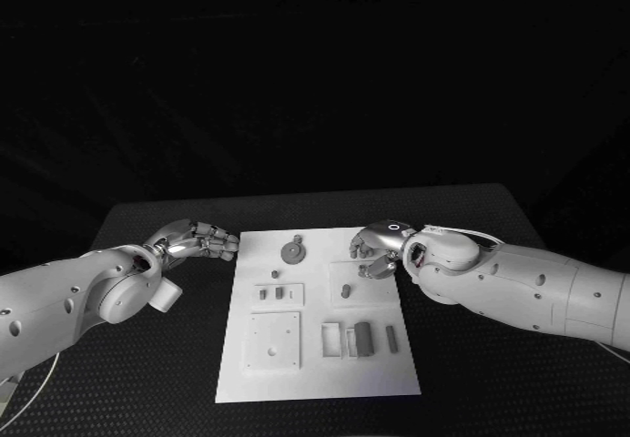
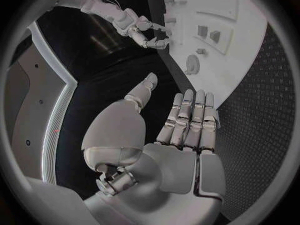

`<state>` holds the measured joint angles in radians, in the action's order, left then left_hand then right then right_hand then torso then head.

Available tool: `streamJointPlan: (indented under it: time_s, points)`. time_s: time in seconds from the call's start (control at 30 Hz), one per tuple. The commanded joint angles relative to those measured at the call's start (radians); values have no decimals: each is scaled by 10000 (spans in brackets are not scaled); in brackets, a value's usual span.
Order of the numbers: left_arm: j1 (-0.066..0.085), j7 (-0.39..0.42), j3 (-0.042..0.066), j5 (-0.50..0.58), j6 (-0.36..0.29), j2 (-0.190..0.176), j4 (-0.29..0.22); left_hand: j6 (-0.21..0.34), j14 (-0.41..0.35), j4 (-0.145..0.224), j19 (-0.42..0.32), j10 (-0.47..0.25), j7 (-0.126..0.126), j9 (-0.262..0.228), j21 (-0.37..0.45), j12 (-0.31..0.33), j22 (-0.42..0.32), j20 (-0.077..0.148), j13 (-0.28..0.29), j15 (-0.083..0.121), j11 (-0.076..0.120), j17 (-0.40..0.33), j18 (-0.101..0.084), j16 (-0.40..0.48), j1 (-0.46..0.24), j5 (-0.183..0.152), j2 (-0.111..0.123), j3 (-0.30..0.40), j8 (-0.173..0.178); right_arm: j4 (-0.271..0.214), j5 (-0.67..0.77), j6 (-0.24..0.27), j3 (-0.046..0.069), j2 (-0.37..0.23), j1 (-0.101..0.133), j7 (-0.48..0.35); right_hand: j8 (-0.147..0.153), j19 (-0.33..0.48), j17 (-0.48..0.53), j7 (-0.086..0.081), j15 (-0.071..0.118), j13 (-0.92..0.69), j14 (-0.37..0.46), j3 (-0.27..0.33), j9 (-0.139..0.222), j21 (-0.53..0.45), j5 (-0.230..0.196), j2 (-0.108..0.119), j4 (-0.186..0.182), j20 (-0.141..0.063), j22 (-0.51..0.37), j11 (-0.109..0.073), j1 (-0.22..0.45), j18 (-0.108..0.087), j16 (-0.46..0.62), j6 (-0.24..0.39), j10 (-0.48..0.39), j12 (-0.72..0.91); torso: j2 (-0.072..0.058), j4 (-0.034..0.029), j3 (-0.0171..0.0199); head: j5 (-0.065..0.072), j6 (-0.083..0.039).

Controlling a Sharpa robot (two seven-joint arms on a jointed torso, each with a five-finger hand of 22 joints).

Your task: Assemble the parts on the task board

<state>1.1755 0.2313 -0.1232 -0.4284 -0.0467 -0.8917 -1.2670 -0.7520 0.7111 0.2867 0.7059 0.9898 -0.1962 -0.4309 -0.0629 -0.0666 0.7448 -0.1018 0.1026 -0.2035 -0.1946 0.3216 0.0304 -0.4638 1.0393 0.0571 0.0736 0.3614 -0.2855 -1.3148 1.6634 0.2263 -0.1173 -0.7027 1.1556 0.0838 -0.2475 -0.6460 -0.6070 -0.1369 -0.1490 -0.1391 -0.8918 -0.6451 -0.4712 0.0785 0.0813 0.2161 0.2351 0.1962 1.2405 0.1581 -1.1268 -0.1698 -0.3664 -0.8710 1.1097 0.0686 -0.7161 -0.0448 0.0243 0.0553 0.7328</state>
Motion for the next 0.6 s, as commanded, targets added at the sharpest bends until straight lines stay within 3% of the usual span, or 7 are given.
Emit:
streamJointPlan:
  time_s: [0.03, 0.1, 0.13, 0.17, 0.33, 0.6]
  points:
    - [4, 99, 6, 54, 161, 14, -1, 72, -54, -1, -12, -53, -267, 1, -55, -19, -10, -41, -16, -30, -18, -4, 68, 37, -89, -50, 5, -44, 4, -22, 366, -329, -16, 25, -2, -30, -6, 120, 9, -15, -48, 107, 112, -7, 20, -63, -19, 111, -102, 3, 128, 55, 20, 171, 63, 23, -148, -12, -2, -17, 4, -1, 7]
    - [3, 96, 6, 54, 143, 14, -3, 71, -53, -1, -12, -52, -266, 0, -55, -20, -12, -42, -16, -30, -18, -4, 68, 37, -89, -50, 4, -44, 2, -35, 708, -278, -56, 33, -5, 17, -97, 144, -4, -127, -50, 149, 118, -19, 7, -72, -21, 78, -141, -8, 226, 33, -10, 183, 64, -130, -103, 37, -1, -20, 6, -2, 12]
    - [2, 94, 6, 54, 127, 22, 0, 70, -52, -1, -12, -51, -266, 0, -55, -21, -12, -42, -17, -30, -18, -3, 68, 37, -89, -50, 3, -44, 2, -37, 802, -239, -82, 32, -7, 16, -195, 98, -28, -248, -15, 125, 65, -27, -14, -55, -24, -4, -117, -24, 296, -53, -67, 169, 31, -309, 105, 151, 0, -17, 3, 14, 11]
    - [1, 97, 6, 54, 127, 29, 5, 69, -51, -1, -11, -50, -265, -1, -56, -22, -13, -42, -17, -30, -17, -3, 69, 37, -88, -49, -1, -42, 0, -40, 858, -195, -112, 31, -9, 13, -271, -14, -65, -257, 57, 86, -54, -26, -23, -20, -26, -95, -74, -43, 360, -150, -115, 137, -38, -449, 336, 271, 1, -20, 1, 30, 8]
    - [-2, 97, 6, 33, 115, 32, 23, 66, -46, 2, -7, -43, -261, -4, -59, -26, -17, -40, -19, -28, -14, 0, 73, 36, -74, -49, -20, -32, -5, -92, 1128, 82, -168, 46, -75, 18, -513, -581, -193, -65, 326, -22, -581, -47, -41, 57, -21, -474, 211, -103, 526, -417, -261, -35, -292, -919, 945, 545, -6, 0, 7, 3, 25]
    - [-5, 98, 6, -3, 112, 48, 26, 64, -43, 5, -5, -40, -260, -5, -60, -28, -20, -40, -20, -27, -12, 2, 75, 36, -67, -50, -25, -29, -9, -66, 1530, 118, -298, 106, -101, 167, -708, -1105, -308, 108, 525, -129, -1018, -114, -105, 11, -14, -830, 522, -126, 593, -614, -415, -202, -449, -1324, 1399, 694, 4, -17, -1, 4, 53]
